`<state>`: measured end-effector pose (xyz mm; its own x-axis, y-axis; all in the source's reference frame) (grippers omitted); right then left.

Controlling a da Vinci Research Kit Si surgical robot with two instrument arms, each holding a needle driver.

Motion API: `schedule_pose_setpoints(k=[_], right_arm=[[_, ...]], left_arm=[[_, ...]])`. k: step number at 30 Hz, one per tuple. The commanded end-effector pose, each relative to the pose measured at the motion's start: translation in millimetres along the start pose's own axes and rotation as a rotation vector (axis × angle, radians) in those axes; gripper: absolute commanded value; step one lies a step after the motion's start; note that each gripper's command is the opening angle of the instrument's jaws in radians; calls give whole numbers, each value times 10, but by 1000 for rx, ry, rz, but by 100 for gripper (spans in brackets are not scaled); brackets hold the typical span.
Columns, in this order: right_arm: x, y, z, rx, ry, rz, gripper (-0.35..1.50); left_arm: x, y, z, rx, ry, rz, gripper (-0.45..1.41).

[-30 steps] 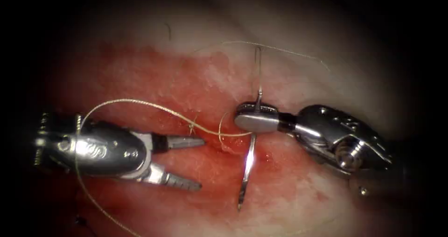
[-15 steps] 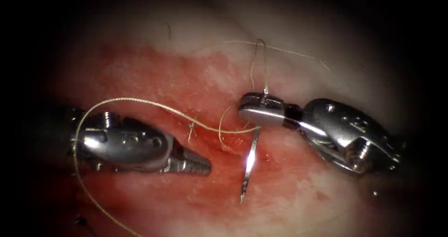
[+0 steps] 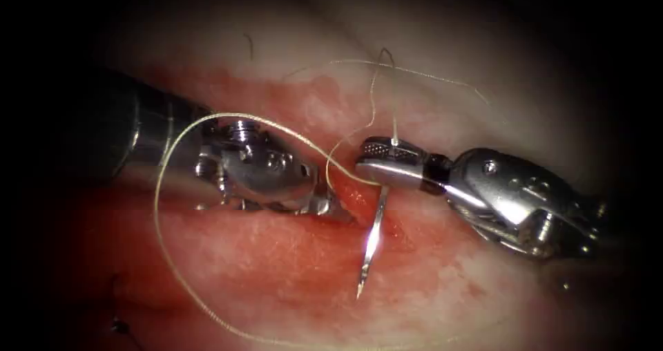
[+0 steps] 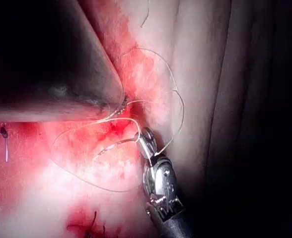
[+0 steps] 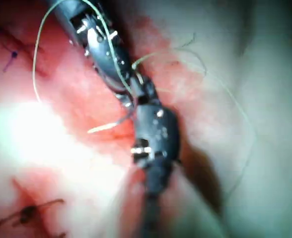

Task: Wound Closure

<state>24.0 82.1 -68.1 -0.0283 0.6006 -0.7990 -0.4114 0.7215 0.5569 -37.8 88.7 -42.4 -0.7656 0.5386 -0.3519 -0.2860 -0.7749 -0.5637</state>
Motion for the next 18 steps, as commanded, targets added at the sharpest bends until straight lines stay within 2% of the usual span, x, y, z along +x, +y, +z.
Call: schedule_pose_setpoints(k=[1,3,5,7,12,14,17,18], right_arm=[[-5,0,6,2,1,-6,-35],[-5,0,4,3,1,-12,-35],[-5,0,4,1,1,-12,-35],[-5,1,4,0,0,-18,-35],[-5,4,5,-3,0,-30,-35],[-5,6,6,-4,2,-36,-35],[-5,6,6,-5,8,-48,-35],[-5,7,6,-5,11,-47,-35]], left_arm=[[2,-2,11,1,-17,2,-35],[0,-7,22,-2,-97,13,-35],[-4,-8,27,-21,-134,17,-35],[-11,-7,35,-68,-201,29,-35],[-14,-5,39,-150,-286,37,-35],[-12,-4,43,-262,-338,46,-35],[-9,-2,54,-329,-361,59,-35],[-8,-1,64,-375,-367,74,-21]])
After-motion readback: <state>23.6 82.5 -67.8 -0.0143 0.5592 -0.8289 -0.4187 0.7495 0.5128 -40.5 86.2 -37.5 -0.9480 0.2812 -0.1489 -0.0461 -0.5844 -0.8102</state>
